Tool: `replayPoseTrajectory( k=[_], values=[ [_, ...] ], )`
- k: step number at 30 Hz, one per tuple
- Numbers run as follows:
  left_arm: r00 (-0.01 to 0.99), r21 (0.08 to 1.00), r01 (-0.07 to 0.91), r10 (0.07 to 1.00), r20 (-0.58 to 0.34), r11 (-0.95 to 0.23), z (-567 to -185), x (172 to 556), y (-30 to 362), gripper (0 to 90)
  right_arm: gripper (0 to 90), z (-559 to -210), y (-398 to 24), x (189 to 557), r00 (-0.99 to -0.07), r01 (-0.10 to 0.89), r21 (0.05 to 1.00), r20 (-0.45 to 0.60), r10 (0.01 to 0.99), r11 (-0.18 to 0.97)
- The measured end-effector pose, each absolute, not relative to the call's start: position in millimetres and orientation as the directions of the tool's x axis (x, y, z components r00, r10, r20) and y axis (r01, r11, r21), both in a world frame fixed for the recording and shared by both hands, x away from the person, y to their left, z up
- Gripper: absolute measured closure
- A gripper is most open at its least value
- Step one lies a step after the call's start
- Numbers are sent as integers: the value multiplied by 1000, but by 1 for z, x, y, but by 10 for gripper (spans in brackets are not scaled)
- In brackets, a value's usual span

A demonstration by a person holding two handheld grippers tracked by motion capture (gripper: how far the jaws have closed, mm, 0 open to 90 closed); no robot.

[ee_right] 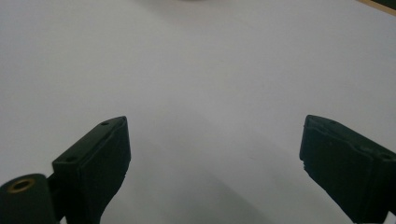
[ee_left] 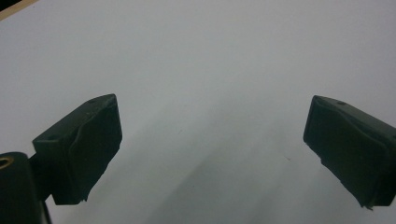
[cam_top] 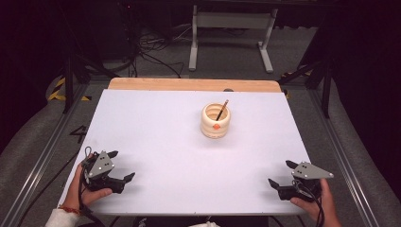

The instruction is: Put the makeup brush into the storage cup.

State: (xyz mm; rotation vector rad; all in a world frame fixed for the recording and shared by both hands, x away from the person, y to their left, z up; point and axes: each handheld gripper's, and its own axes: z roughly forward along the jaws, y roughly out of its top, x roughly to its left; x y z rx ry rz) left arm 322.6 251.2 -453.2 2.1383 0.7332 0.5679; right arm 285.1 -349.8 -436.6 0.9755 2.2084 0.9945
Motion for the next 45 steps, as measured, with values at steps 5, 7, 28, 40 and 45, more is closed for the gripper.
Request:
replayPoseTrajectory(
  k=[5, 7, 28, 40, 45],
  values=[
    [723, 796, 313, 673, 153, -518, -454, 321, 252, 55, 94, -436, -350, 286, -605, 394, 791, -160, 780, 468],
    [717, 802, 314, 681, 151, -509, -454, 320, 252, 57, 94, -436, -350, 286, -606, 393, 792, -159, 779, 468],
    [718, 807, 290, 675, 172, -514, -451, 316, 251, 59, 94, -436, -347, 284, -609, 388, 789, -169, 775, 477],
    [724, 799, 298, 669, 167, -522, -453, 318, 249, 60, 94, -436, -348, 285, -608, 387, 791, -167, 776, 474],
    [726, 802, 301, 670, 158, -516, -454, 319, 248, 60, 94, -436, -349, 285, -609, 388, 791, -166, 776, 474]
  ],
)
